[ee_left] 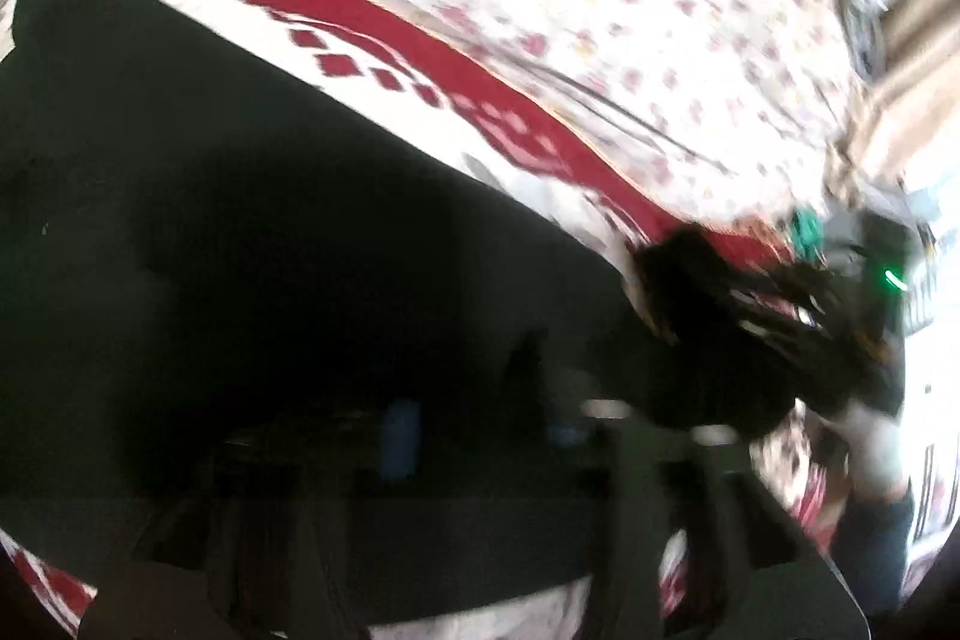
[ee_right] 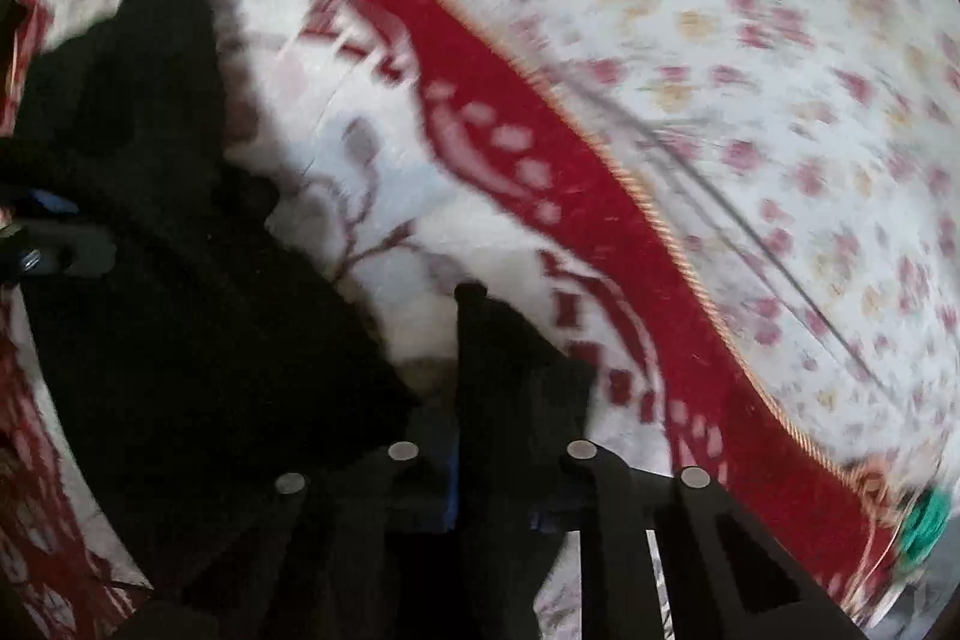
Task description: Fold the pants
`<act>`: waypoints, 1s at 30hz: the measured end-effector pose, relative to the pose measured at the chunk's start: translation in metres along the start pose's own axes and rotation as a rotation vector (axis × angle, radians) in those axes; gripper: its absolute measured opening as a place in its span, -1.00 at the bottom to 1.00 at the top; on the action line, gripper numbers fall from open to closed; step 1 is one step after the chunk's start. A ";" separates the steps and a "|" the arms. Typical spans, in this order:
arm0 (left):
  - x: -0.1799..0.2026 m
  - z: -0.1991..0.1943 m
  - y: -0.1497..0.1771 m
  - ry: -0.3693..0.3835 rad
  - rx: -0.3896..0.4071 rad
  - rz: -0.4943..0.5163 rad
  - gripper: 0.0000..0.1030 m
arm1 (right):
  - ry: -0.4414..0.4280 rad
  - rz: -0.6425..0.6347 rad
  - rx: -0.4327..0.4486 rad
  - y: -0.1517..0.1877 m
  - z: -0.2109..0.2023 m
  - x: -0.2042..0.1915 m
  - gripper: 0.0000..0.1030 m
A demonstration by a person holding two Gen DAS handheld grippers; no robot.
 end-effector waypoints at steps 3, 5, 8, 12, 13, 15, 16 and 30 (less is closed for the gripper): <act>0.003 0.002 -0.007 0.020 -0.002 -0.014 -0.75 | -0.037 0.193 0.140 0.016 -0.037 0.036 -0.82; 0.010 -0.007 -0.008 0.001 0.034 0.032 -0.80 | -0.073 0.348 0.248 0.040 -0.066 0.064 -0.83; 0.020 -0.028 -0.010 -0.016 0.099 0.087 -0.81 | -0.106 0.520 0.369 0.085 -0.098 0.091 -0.86; 0.027 -0.056 -0.006 0.000 0.153 0.117 -0.84 | -0.135 0.692 0.494 0.146 -0.126 0.104 -0.87; 0.029 -0.060 -0.004 0.003 0.159 0.128 -0.84 | -0.137 0.728 0.514 0.163 -0.131 0.105 -0.87; 0.028 -0.064 0.004 -0.006 0.163 0.161 -0.84 | -0.171 0.794 0.540 0.187 -0.131 0.104 -0.87; 0.027 -0.064 0.008 -0.021 0.164 0.173 -0.84 | -0.191 0.818 0.549 0.196 -0.130 0.101 -0.86; 0.021 -0.054 0.016 -0.043 0.151 0.161 -0.84 | -0.459 0.934 0.514 0.081 -0.066 0.101 0.48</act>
Point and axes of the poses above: each gripper's, at about its wrist camera, not at the fingertips, and z roughly the way its jaws point, x to its right, y to its underside, the point moved 10 cm from there along z, roughly the way its jaws point, and after that the axes turned 9 degrees about -y, right-handed, at the moved point
